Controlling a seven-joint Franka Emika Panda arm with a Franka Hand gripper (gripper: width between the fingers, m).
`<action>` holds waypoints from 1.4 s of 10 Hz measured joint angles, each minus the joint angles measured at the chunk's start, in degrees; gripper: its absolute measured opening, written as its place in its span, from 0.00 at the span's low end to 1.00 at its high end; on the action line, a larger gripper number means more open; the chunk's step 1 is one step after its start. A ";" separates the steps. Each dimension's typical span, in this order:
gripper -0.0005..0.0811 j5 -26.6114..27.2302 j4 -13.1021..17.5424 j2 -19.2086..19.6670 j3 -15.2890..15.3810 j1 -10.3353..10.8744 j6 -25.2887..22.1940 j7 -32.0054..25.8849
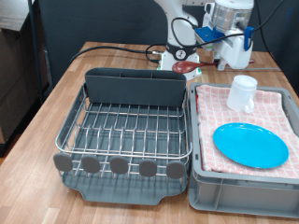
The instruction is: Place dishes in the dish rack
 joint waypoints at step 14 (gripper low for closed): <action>0.11 2.53 -7.05 -9.43 -11.23 -1.69 -3.15 -3.09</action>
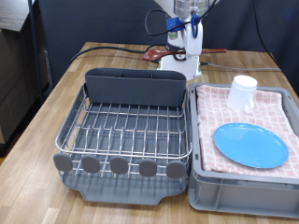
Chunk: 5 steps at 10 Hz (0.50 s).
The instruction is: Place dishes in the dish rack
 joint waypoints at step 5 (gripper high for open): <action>0.11 8.67 -0.08 -0.30 -9.65 0.52 -2.43 -12.31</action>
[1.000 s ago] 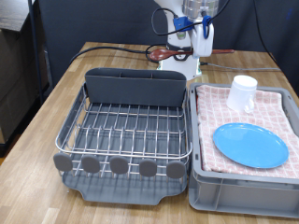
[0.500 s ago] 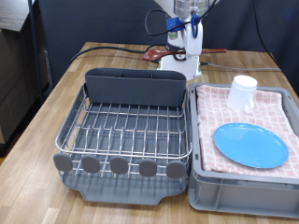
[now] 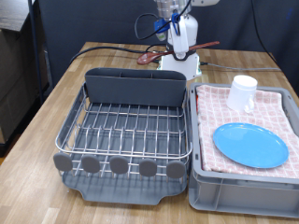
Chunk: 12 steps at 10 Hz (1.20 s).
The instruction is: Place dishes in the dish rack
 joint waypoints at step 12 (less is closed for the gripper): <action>0.11 6.61 0.15 6.86 -15.81 0.22 -1.72 -19.98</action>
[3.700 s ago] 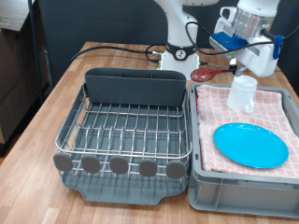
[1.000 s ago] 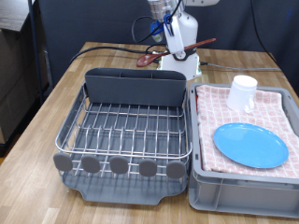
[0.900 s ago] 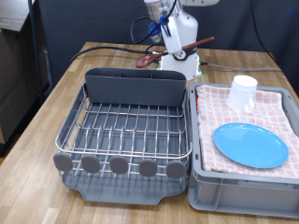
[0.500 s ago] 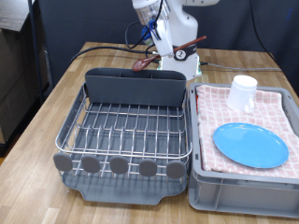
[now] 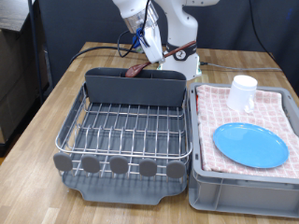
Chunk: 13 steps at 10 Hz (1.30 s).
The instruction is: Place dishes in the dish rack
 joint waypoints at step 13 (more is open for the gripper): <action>0.54 -16.28 0.77 1.77 13.08 -3.23 9.72 20.53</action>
